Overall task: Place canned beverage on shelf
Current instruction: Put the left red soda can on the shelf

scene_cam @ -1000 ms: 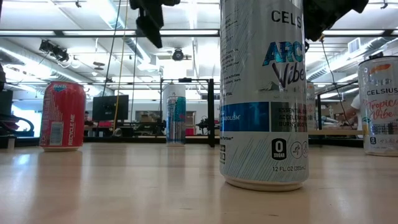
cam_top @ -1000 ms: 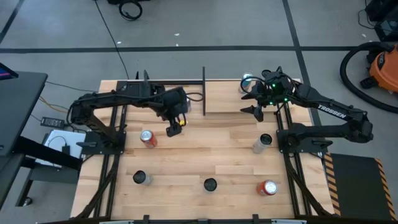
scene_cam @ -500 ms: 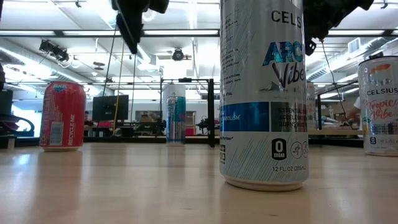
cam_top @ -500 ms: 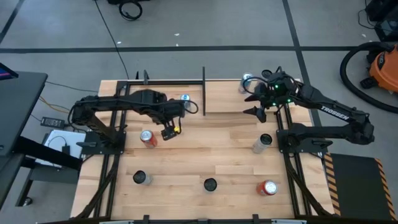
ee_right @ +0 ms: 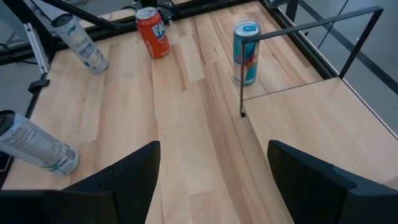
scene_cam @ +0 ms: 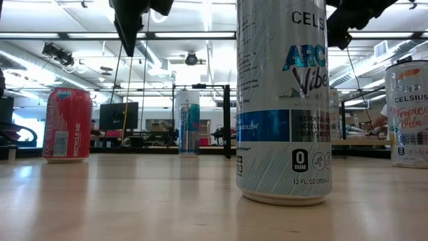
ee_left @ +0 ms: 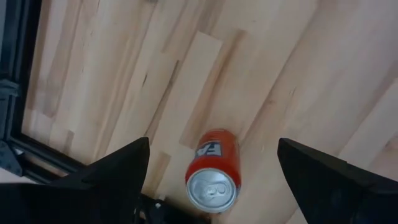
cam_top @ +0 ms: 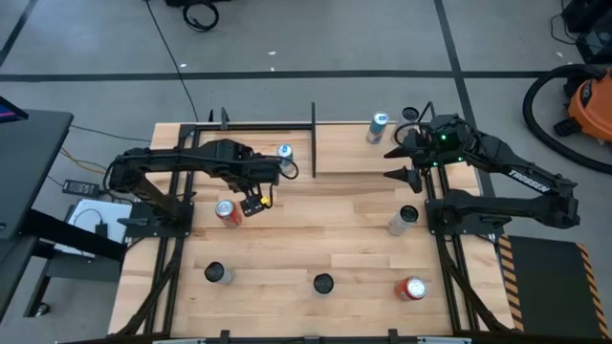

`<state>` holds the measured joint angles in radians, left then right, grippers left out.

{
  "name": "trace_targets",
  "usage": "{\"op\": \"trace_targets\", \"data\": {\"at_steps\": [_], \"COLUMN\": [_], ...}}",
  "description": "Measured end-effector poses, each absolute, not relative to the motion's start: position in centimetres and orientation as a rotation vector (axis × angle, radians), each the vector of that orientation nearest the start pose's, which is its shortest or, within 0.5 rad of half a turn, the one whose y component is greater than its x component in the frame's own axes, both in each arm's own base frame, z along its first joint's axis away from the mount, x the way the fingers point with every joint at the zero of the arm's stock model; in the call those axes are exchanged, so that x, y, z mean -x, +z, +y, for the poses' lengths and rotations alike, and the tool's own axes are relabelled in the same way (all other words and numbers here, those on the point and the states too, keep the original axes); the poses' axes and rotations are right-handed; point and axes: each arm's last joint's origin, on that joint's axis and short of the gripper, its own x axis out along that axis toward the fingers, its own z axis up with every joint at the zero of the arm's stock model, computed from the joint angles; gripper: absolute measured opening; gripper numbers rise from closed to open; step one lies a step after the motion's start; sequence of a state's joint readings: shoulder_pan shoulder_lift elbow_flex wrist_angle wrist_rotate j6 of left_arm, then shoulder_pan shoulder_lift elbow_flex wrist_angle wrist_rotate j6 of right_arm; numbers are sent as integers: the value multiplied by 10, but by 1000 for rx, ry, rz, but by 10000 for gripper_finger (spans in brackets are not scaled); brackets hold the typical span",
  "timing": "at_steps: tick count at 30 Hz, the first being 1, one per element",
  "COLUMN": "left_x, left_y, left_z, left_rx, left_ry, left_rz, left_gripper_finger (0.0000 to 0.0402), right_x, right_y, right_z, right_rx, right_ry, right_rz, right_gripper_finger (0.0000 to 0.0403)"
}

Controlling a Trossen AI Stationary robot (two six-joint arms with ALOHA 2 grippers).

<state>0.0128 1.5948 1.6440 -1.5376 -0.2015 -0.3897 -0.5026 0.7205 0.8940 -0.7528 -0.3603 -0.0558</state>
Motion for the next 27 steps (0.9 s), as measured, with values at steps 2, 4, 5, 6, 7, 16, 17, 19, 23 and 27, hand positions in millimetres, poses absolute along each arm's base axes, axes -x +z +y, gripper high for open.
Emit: {"op": "trace_targets", "data": {"at_steps": [2, 4, 5, 6, 7, 16, 17, 19, 23, 27], "left_x": [-272, -265, -259, -252, -245, -203, -202, -198, -195, -195], "left_y": [346, 345, 344, 342, 341, 309, 305, 296, 278, 261], "left_z": [8, 7, 6, 5, 4, 2, 3, 4, 3, 4], "left_rx": [161, 162, 167, 176, 186, 295, 302, 302, 314, 343], "left_ry": [465, 483, 492, 500, 508, 555, 559, 574, 609, 640], "left_rz": [1432, 1437, 1437, 1439, 1432, 1322, 1317, 1346, 1392, 1392], "left_gripper_finger": [357, 357, 357, 357, 357, 357, 357, 357, 357, 357], "right_x": [-119, -119, -118, -118, -118, -120, -120, -120, -120, -120], "right_y": [326, 326, 325, 325, 325, 326, 326, 326, 326, 326], "right_z": [-54, -54, -54, -54, -54, -55, -55, -56, -56, -56], "right_rx": [-186, -182, -180, -178, -174, -168, -167, -162, -160, -159], "right_ry": [-122, -125, -129, -137, -143, -153, -160, -170, -170, -170], "right_rz": [540, 549, 553, 557, 559, 550, 552, 549, 545, 545], "right_gripper_finger": [305, 305, 305, 305, 305, 305, 305, 305, 305, 305]}}
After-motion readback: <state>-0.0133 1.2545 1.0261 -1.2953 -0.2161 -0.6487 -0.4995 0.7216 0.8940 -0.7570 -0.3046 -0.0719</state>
